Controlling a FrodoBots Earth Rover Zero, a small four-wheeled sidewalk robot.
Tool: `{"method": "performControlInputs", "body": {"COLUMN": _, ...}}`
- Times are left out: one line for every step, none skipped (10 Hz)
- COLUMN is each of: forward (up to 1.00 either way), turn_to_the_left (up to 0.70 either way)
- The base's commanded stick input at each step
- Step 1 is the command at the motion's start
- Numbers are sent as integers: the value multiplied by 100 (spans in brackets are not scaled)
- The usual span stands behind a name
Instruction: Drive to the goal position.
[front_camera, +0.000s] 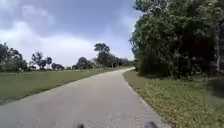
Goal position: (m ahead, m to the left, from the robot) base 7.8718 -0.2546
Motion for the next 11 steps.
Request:
{"method": "performControlInputs", "body": {"forward": 70, "turn_to_the_left": 0}}
{"method": "performControlInputs", "body": {"forward": 70, "turn_to_the_left": 0}}
{"method": "performControlInputs", "body": {"forward": 70, "turn_to_the_left": 0}}
{"method": "performControlInputs", "body": {"forward": 70, "turn_to_the_left": 0}}
{"method": "performControlInputs", "body": {"forward": 70, "turn_to_the_left": 0}}
{"method": "performControlInputs", "body": {"forward": 70, "turn_to_the_left": 0}}
{"method": "performControlInputs", "body": {"forward": 70, "turn_to_the_left": 0}}
{"method": "performControlInputs", "body": {"forward": 70, "turn_to_the_left": 0}}
{"method": "performControlInputs", "body": {"forward": 70, "turn_to_the_left": 0}}
{"method": "performControlInputs", "body": {"forward": 70, "turn_to_the_left": 0}}
{"method": "performControlInputs", "body": {"forward": 70, "turn_to_the_left": 0}}
